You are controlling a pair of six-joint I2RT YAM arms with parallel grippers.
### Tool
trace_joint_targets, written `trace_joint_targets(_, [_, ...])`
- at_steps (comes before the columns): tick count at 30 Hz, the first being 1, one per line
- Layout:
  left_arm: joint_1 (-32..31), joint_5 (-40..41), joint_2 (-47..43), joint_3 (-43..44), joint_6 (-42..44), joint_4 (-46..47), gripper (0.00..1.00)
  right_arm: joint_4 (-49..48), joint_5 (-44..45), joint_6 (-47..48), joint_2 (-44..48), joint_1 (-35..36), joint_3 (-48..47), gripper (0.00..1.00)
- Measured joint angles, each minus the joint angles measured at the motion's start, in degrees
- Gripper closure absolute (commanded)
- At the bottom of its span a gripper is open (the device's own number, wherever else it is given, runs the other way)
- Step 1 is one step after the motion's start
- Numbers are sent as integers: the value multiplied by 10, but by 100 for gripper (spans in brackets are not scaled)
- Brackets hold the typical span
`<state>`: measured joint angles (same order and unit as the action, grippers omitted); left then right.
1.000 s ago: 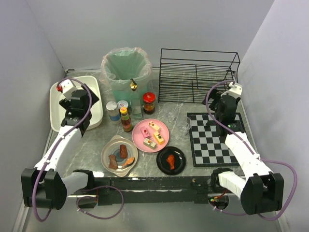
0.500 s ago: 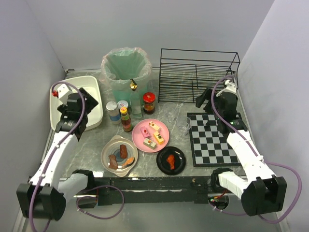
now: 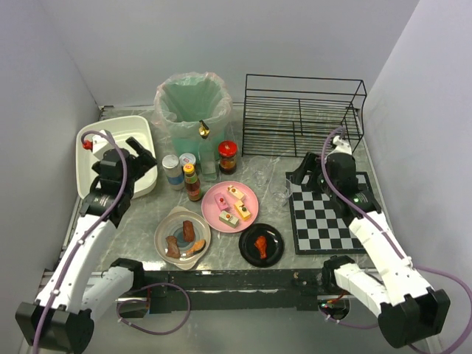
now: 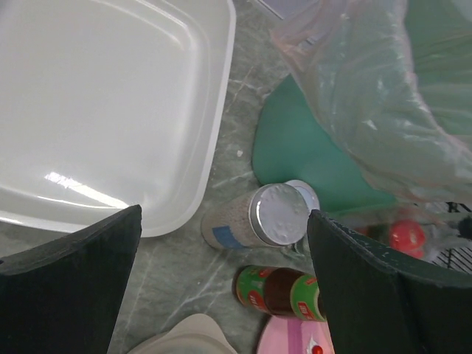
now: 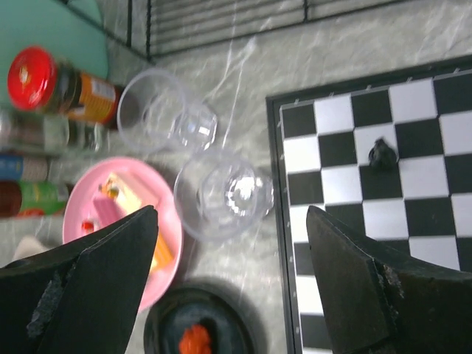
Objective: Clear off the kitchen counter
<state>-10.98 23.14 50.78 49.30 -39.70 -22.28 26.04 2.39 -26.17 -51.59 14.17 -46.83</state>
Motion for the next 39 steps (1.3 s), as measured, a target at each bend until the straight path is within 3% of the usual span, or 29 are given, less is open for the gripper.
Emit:
trace_joint_targets(16, [-19,-46,-59,-22,2,-24,3,92,-31,-35,16,140,16,14])
trace_joint_targets(24, [-19,-68,-78,-38,12,-24,3,92,-18,-58,12,152,28,13])
trace_joint_targets(33, [-20,-99,-86,-51,22,-14,4,107,55,-105,7,152,28,13])
trace_joint_targets(39, [-21,-123,-99,-66,26,-2,4,106,35,-104,-22,152,30,13])
